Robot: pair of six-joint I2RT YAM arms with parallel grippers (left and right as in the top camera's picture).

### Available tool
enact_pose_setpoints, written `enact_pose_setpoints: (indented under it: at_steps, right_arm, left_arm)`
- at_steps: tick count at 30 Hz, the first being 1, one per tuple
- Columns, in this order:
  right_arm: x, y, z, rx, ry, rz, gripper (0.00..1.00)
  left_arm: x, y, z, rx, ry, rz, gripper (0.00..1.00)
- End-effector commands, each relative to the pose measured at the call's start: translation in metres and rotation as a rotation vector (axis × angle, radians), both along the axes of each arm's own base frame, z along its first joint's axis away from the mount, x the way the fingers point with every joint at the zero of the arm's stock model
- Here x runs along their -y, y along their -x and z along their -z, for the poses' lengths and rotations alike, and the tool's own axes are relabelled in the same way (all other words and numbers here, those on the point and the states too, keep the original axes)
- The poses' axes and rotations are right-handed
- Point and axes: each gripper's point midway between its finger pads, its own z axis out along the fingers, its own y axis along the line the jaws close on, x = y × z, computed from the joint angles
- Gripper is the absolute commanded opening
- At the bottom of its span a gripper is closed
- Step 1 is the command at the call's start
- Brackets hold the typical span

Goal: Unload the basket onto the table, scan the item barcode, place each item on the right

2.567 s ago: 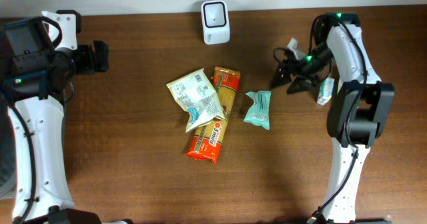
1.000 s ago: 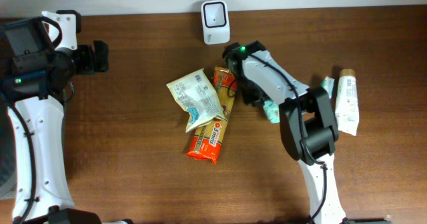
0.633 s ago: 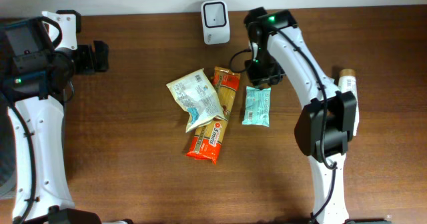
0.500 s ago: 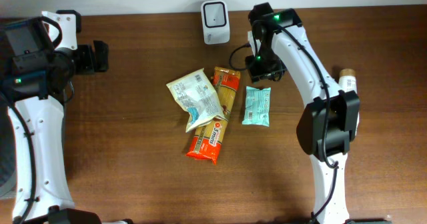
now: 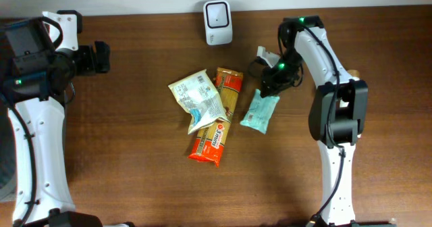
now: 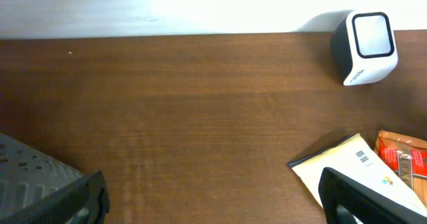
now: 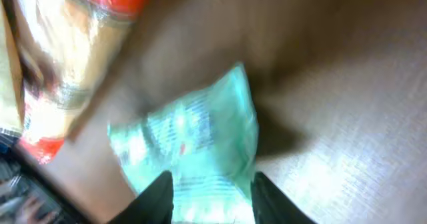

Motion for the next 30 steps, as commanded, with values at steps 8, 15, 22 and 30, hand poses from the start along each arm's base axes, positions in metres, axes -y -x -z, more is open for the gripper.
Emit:
enact_pose_setpoints:
  at_steps: [8, 15, 22, 30]
  right_arm:
    - [0.061, -0.012, -0.012, 0.002, -0.13, 0.177, 0.64]
    - [0.031, -0.021, 0.012, 0.023, -0.14, 0.11, 0.74]
    - [0.011, -0.012, 0.045, -0.043, -0.149, 0.074, 0.7]
    - [-0.001, 0.028, 0.068, -0.164, -0.169, 0.0, 0.56]
  left_arm:
    - [0.001, 0.002, -0.007, 0.016, 0.01, -0.001, 0.99]
    - [0.001, 0.002, -0.007, 0.016, 0.01, -0.001, 0.99]
    - [0.001, 0.002, -0.007, 0.016, 0.01, -0.001, 0.99]
    - [0.001, 0.002, -0.007, 0.016, 0.011, 0.0, 0.99]
